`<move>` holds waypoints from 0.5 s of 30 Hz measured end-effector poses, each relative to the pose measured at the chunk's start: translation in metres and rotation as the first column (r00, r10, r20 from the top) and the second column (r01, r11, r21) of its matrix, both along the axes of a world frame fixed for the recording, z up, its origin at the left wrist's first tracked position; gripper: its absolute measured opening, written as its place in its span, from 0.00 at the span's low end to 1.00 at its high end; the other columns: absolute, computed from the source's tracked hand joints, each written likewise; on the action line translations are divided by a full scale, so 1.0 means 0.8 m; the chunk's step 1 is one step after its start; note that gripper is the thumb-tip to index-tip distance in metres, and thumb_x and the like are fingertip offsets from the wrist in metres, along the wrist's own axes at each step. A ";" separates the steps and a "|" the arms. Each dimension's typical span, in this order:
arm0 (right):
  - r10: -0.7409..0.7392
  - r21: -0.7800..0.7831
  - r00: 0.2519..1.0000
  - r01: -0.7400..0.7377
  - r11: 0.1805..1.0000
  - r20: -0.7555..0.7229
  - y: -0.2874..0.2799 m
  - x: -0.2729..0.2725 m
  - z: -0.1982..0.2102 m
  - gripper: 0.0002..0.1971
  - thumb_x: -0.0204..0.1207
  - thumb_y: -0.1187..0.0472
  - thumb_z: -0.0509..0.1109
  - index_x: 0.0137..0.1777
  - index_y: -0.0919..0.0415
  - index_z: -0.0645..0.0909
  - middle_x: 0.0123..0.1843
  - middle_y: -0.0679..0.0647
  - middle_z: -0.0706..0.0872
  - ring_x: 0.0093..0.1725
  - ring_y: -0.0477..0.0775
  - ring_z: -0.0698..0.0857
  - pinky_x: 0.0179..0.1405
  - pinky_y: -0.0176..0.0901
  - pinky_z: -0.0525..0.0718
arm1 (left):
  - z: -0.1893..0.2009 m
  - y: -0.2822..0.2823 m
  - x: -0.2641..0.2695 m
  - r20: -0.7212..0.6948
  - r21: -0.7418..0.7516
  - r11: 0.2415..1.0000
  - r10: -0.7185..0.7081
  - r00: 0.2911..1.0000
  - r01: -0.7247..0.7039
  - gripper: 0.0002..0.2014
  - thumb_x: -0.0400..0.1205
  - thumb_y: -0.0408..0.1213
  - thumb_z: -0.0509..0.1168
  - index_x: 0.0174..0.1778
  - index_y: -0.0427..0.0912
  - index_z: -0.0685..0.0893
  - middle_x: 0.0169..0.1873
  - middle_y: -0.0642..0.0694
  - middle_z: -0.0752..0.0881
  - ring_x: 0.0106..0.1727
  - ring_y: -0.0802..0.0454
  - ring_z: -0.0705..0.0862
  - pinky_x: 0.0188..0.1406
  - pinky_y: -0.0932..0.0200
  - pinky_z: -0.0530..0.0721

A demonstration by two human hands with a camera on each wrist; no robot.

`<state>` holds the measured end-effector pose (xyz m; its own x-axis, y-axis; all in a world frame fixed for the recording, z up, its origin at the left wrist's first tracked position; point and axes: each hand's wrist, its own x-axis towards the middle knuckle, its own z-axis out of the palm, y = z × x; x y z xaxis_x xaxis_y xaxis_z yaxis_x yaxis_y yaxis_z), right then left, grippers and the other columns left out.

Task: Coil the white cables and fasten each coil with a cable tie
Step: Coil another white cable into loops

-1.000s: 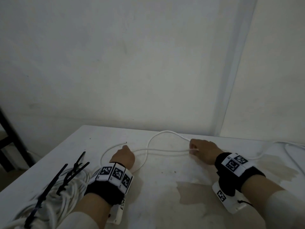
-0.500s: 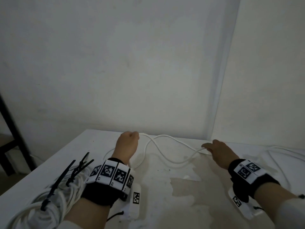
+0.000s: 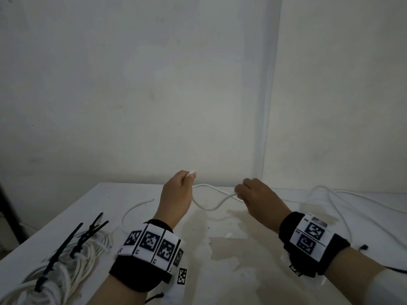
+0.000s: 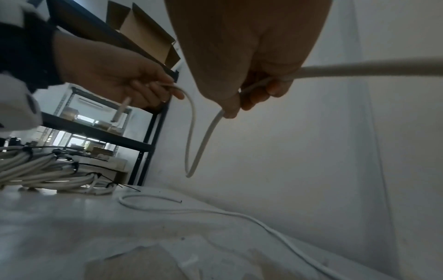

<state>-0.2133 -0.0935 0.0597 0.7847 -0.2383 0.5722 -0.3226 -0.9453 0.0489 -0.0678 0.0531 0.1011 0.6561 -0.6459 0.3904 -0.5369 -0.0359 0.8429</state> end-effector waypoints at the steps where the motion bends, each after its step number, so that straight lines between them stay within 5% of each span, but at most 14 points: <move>1: 0.047 -0.024 0.999 -0.047 0.999 -0.001 0.005 -0.003 0.007 0.11 0.60 0.74 0.78 0.35 0.62 0.80 0.29 0.55 0.78 0.25 0.56 0.76 0.22 0.39 0.72 | -0.002 -0.001 -0.002 0.036 0.014 1.000 -0.022 0.999 0.021 0.17 0.84 0.41 0.56 0.42 0.27 0.77 0.29 0.45 0.70 0.31 0.53 0.68 0.32 0.59 0.66; 5: 0.189 -0.129 0.981 -0.192 0.973 -0.037 0.015 -0.008 0.032 0.07 0.72 0.65 0.63 0.37 0.59 0.82 0.30 0.52 0.77 0.27 0.53 0.74 0.28 0.37 0.67 | -0.008 -0.004 -0.010 0.093 0.139 0.983 -0.137 0.986 0.123 0.13 0.85 0.41 0.55 0.41 0.39 0.81 0.26 0.51 0.73 0.30 0.56 0.71 0.32 0.62 0.67; 8: 0.251 -0.034 0.965 -0.254 0.966 -0.079 0.023 -0.013 0.049 0.10 0.73 0.60 0.62 0.41 0.58 0.86 0.31 0.52 0.79 0.28 0.52 0.75 0.26 0.36 0.70 | -0.011 -0.004 -0.019 0.089 0.228 0.951 -0.236 0.968 0.211 0.13 0.85 0.39 0.54 0.43 0.47 0.83 0.28 0.53 0.75 0.27 0.62 0.73 0.26 0.72 0.68; 12: 0.171 0.192 0.985 -0.164 0.968 -0.022 0.034 -0.023 0.064 0.13 0.79 0.55 0.61 0.56 0.52 0.84 0.38 0.50 0.79 0.37 0.45 0.72 0.33 0.30 0.65 | -0.010 -0.006 -0.031 0.015 0.250 0.919 -0.319 0.948 0.305 0.15 0.84 0.40 0.53 0.45 0.41 0.85 0.30 0.52 0.76 0.23 0.66 0.71 0.27 0.72 0.67; 15: 0.095 0.232 0.992 -0.074 0.970 -0.079 0.039 -0.028 0.073 0.11 0.82 0.54 0.59 0.58 0.49 0.82 0.43 0.46 0.79 0.40 0.44 0.74 0.37 0.34 0.68 | -0.007 -0.006 -0.037 -0.019 0.264 0.898 -0.361 0.932 0.353 0.17 0.84 0.45 0.53 0.52 0.40 0.85 0.31 0.52 0.78 0.23 0.65 0.71 0.32 0.66 0.69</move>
<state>-0.2358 -0.0620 0.1180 0.8531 -0.2848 0.4371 -0.2451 -0.9584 -0.1462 -0.0972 0.0485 0.0952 0.3534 -0.9153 0.1930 -0.5790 -0.0520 0.8137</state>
